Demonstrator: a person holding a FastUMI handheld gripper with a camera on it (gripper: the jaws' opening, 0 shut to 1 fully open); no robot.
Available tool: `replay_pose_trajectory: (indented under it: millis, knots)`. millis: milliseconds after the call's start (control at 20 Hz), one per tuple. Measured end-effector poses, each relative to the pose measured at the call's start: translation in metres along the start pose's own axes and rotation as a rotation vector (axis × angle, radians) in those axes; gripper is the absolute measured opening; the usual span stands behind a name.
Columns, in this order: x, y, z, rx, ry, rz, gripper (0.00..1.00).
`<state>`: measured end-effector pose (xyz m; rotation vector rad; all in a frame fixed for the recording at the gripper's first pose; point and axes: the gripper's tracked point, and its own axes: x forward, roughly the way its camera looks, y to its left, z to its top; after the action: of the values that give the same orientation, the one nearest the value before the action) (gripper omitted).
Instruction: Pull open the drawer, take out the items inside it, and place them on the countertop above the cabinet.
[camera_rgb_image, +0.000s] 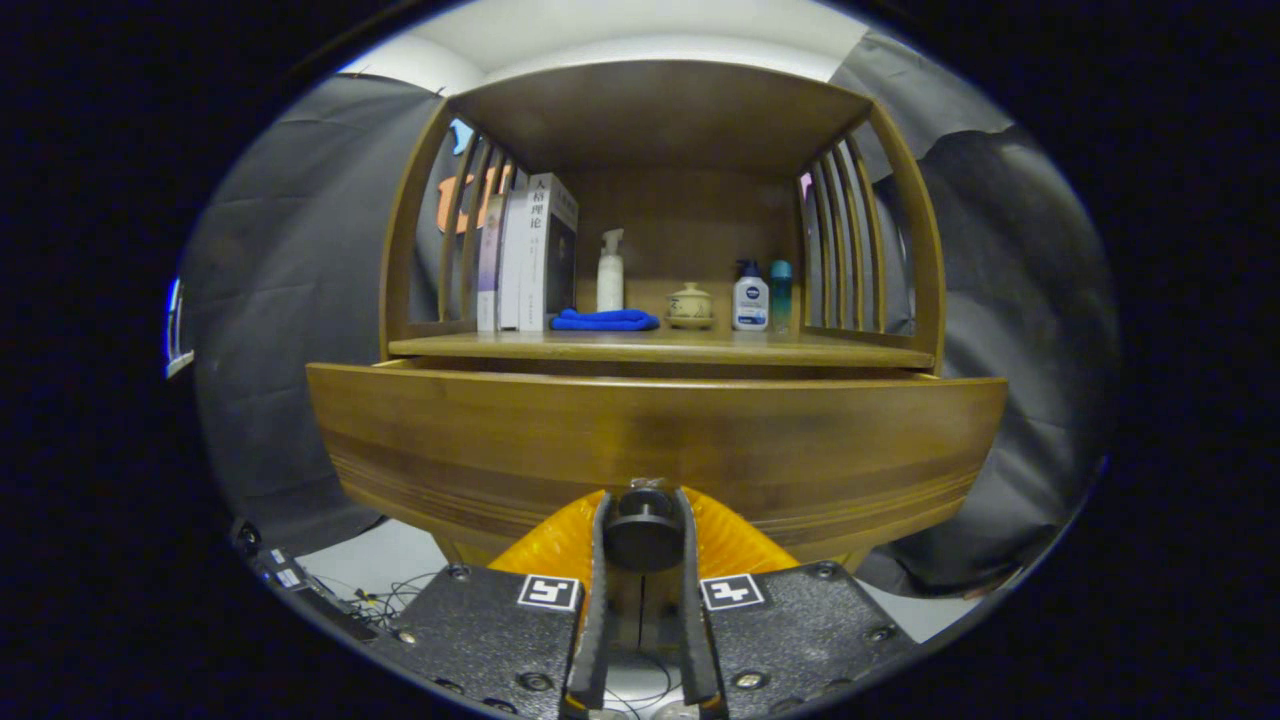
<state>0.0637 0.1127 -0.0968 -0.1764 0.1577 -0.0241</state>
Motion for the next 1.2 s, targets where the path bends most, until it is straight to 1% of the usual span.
replay_pose_trajectory:
  millis: [200,400,750,1050,1150,1200]
  knots:
    - [-0.039,0.0,-0.008,0.011,0.0,0.008,0.31]
    - [-0.059,0.001,-0.017,0.024,-0.003,0.013,0.31]
    - [-0.087,0.004,-0.028,0.025,-0.009,0.025,0.31]
    - [-0.091,0.006,-0.029,0.002,-0.026,0.024,0.31]
    - [-0.094,0.004,-0.028,-0.005,-0.037,0.023,0.43]
    - [-0.096,0.0,-0.019,-0.008,-0.064,0.009,0.49]
